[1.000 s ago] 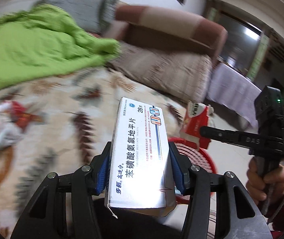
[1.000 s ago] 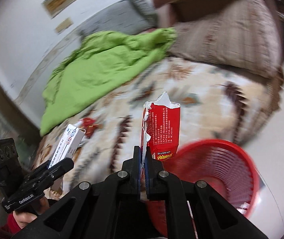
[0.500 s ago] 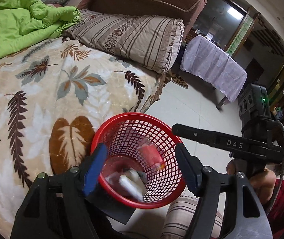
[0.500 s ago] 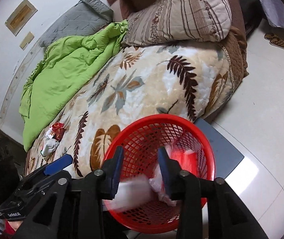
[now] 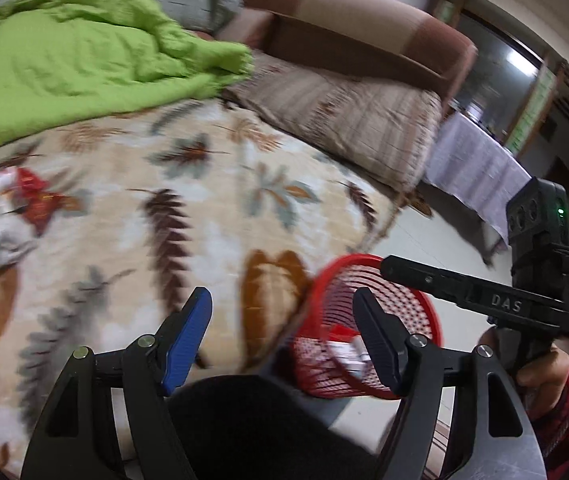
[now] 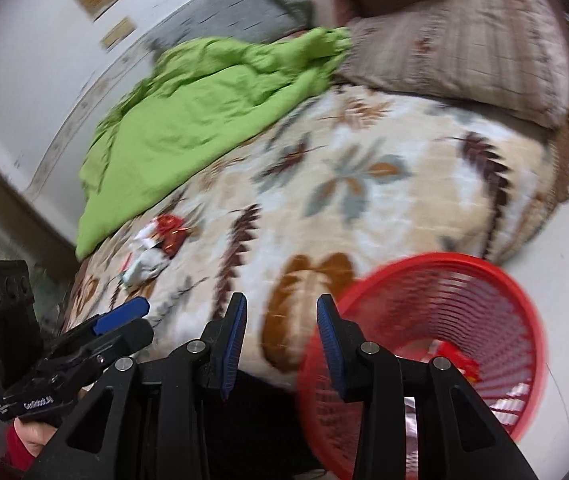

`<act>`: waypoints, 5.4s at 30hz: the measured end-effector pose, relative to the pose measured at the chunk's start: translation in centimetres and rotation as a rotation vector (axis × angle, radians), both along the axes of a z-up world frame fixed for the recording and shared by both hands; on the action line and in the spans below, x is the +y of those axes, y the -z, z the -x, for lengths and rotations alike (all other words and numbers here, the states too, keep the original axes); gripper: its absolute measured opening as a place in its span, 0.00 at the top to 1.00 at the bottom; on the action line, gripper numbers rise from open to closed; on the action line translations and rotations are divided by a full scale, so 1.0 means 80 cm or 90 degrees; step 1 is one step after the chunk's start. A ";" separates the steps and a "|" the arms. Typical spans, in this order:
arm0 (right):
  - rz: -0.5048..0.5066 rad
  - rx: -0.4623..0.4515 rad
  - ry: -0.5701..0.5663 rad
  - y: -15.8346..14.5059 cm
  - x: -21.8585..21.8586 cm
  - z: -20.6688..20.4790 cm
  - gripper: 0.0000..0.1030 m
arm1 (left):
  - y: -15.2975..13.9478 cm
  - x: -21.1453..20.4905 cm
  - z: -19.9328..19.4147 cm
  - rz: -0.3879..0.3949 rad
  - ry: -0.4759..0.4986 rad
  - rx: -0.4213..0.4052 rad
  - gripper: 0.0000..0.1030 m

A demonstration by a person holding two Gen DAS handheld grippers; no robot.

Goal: Collect trash
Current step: 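Move both tools back over the remaining trash on the bed, then grasp the white crumpled cloth with the right tool while the left tool grasps the red-and-white wrapper, then carry both items over the red basket and open both tools to drop them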

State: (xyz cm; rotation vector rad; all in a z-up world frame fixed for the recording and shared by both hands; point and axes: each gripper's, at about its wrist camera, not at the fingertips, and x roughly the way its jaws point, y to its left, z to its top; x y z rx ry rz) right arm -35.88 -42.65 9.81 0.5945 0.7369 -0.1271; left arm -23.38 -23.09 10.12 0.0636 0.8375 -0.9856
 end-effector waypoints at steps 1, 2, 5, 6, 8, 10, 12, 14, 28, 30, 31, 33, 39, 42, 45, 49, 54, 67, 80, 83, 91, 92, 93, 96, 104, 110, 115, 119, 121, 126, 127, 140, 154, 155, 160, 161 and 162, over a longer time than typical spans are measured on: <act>0.000 -0.003 -0.021 -0.001 0.012 -0.015 0.61 | 0.000 0.012 -0.007 -0.002 -0.015 -0.001 0.30; 0.002 -0.004 -0.032 -0.001 0.020 -0.024 0.61 | 0.000 0.026 -0.015 -0.002 -0.034 -0.003 0.30; 0.010 -0.005 -0.075 -0.001 0.051 -0.062 0.59 | -0.002 0.067 -0.037 -0.002 -0.086 -0.008 0.30; 0.008 -0.004 -0.086 -0.001 0.060 -0.072 0.59 | -0.002 0.085 -0.045 0.001 -0.108 -0.009 0.30; -0.005 0.000 -0.117 0.002 0.079 -0.099 0.59 | -0.003 0.114 -0.058 0.004 -0.144 -0.012 0.30; -0.018 0.009 -0.139 0.007 0.096 -0.123 0.59 | -0.004 0.148 -0.074 0.005 -0.191 -0.021 0.30; -0.032 0.017 -0.164 0.012 0.116 -0.150 0.59 | -0.001 0.180 -0.090 0.003 -0.242 -0.025 0.30; -0.034 0.028 -0.183 0.017 0.136 -0.177 0.58 | 0.003 0.209 -0.103 -0.001 -0.289 -0.029 0.30; -0.186 0.123 -0.177 0.095 0.228 -0.373 0.56 | 0.030 0.310 -0.152 -0.024 -0.451 -0.038 0.30; -0.219 0.140 -0.162 0.113 0.230 -0.391 0.56 | 0.030 0.314 -0.157 -0.022 -0.454 -0.038 0.30; -0.224 0.145 -0.157 0.120 0.233 -0.397 0.58 | 0.030 0.315 -0.158 -0.022 -0.455 -0.037 0.30; -0.239 0.151 -0.158 0.132 0.233 -0.401 0.78 | 0.030 0.315 -0.161 -0.019 -0.453 -0.037 0.30; -0.154 0.114 -0.175 0.109 0.215 -0.368 0.96 | 0.030 0.289 -0.185 -0.032 -0.414 -0.038 0.29; -0.110 0.079 -0.173 0.089 0.199 -0.335 0.96 | 0.035 0.259 -0.204 -0.053 -0.375 -0.037 0.28; -0.069 0.051 -0.168 0.075 0.185 -0.299 0.96 | 0.041 0.227 -0.227 -0.075 -0.340 -0.033 0.28; -0.060 0.012 -0.147 0.065 0.162 -0.268 0.96 | 0.055 0.187 -0.249 -0.098 -0.287 -0.021 0.28; -0.053 -0.009 -0.145 0.060 0.159 -0.266 0.96 | 0.074 0.146 -0.261 -0.158 -0.252 -0.056 0.28; -0.059 -0.029 -0.152 0.057 0.163 -0.266 0.96 | 0.108 0.162 -0.285 -0.248 -0.311 -0.117 0.47; 0.018 -0.059 -0.163 0.040 0.189 -0.256 0.96 | 0.057 0.222 -0.214 -0.092 -0.386 -0.101 0.60; 0.038 -0.067 -0.172 0.036 0.199 -0.254 0.96 | 0.050 0.229 -0.180 -0.081 -0.404 -0.107 0.60; 0.068 -0.075 -0.188 0.032 0.218 -0.253 0.96 | 0.045 0.239 -0.143 -0.085 -0.443 -0.142 0.60; 0.071 -0.075 -0.190 0.032 0.220 -0.253 0.96 | 0.045 0.243 -0.143 -0.081 -0.446 -0.142 0.60; 0.075 -0.075 -0.191 0.032 0.222 -0.253 0.96 | 0.045 0.244 -0.144 -0.082 -0.448 -0.141 0.59; 0.082 -0.075 -0.196 0.032 0.226 -0.253 0.96 | 0.047 0.247 -0.146 -0.087 -0.454 -0.142 0.59; 0.084 -0.072 -0.199 0.032 0.232 -0.255 0.96 | 0.045 0.245 -0.146 -0.100 -0.452 -0.162 0.59; 0.085 -0.073 -0.200 0.032 0.233 -0.255 0.96 | 0.044 0.242 -0.144 -0.102 -0.454 -0.165 0.59; 0.083 -0.072 -0.199 0.033 0.235 -0.255 0.96 | 0.044 0.240 -0.143 -0.107 -0.452 -0.174 0.59; 0.082 -0.073 -0.199 0.033 0.235 -0.256 0.96 | 0.043 0.240 -0.142 -0.108 -0.451 -0.172 0.59; 0.083 -0.071 -0.200 0.033 0.235 -0.255 0.96 | 0.042 0.238 -0.141 -0.107 -0.449 -0.171 0.59; 0.082 -0.071 -0.199 0.033 0.234 -0.255 0.96 | 0.042 0.237 -0.142 -0.106 -0.449 -0.170 0.59; 0.082 -0.071 -0.199 0.033 0.234 -0.255 0.96 | 0.042 0.237 -0.142 -0.104 -0.448 -0.169 0.59; 0.057 -0.063 -0.203 0.038 0.233 -0.259 0.96 | 0.048 0.227 -0.151 -0.087 -0.420 -0.143 0.59; 0.040 -0.045 -0.113 -0.013 0.125 -0.153 0.96 | 0.034 0.147 -0.113 -0.051 -0.253 -0.122 0.59; 0.042 -0.041 -0.094 -0.016 0.110 -0.134 0.96 | 0.031 0.135 -0.105 -0.048 -0.230 -0.119 0.59; 0.063 -0.017 0.016 -0.026 0.034 -0.041 0.96 | 0.008 0.055 -0.053 -0.029 -0.090 -0.097 0.59; 0.073 -0.008 0.038 -0.027 0.020 -0.023 0.96 | 0.005 0.041 -0.044 -0.028 -0.067 -0.092 0.59; 0.077 0.001 0.056 -0.028 0.007 -0.006 0.96 | 0.003 0.026 -0.035 -0.027 -0.043 -0.086 0.59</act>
